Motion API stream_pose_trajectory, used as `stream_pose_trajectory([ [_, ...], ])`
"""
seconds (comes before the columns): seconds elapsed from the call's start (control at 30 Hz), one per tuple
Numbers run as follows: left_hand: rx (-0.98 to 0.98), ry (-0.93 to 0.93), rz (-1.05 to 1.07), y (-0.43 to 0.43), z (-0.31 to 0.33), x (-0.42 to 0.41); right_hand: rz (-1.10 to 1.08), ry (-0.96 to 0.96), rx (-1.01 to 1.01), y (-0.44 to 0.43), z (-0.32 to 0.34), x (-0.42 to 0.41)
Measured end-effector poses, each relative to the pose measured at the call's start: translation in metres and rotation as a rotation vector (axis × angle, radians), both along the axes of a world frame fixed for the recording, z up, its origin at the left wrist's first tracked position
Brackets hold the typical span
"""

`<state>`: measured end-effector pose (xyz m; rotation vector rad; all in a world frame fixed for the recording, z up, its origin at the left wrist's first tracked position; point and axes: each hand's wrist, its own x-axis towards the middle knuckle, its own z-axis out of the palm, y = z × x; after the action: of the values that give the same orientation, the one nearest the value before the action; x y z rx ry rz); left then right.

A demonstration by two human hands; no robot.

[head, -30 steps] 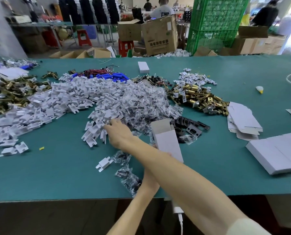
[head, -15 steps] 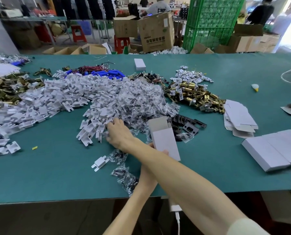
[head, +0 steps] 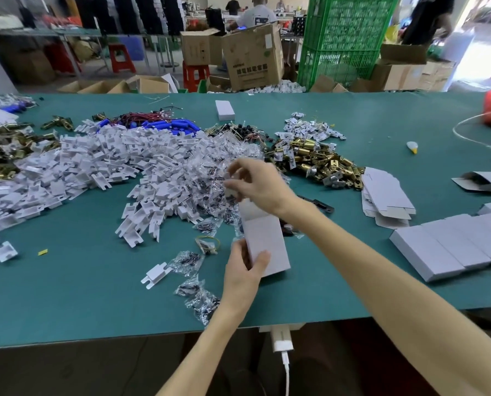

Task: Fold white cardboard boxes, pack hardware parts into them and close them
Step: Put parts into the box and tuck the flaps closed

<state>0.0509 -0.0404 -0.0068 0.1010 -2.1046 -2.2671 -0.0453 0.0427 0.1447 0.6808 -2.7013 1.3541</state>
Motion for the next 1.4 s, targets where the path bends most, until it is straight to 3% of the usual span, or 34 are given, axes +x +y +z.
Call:
stream_pose_trajectory([
  [0.13,0.039,0.022,-0.030,-0.003,-0.004,-0.001,-0.014,0.016,0.108,0.044,0.020,0.011],
  [0.3,0.025,0.028,-0.045,-0.004,-0.004,-0.001,0.051,0.140,0.054,0.068,0.027,0.040],
  [0.5,0.021,0.040,-0.038,-0.004,-0.005,-0.001,-0.010,0.147,0.420,0.081,0.010,0.043],
  [0.8,0.037,0.030,-0.036,-0.004,-0.005,-0.002,0.018,0.152,0.587,0.079,0.002,0.039],
  [1.03,0.069,0.006,-0.036,-0.002,-0.004,-0.001,-0.037,0.132,0.547,0.085,-0.012,0.029],
  [1.2,0.129,-0.005,0.014,-0.003,-0.006,-0.002,-0.212,0.047,0.351,0.100,-0.031,0.017],
  [1.4,0.109,0.005,0.009,-0.002,-0.007,-0.003,-0.305,-0.124,0.579,0.116,-0.075,0.001],
])
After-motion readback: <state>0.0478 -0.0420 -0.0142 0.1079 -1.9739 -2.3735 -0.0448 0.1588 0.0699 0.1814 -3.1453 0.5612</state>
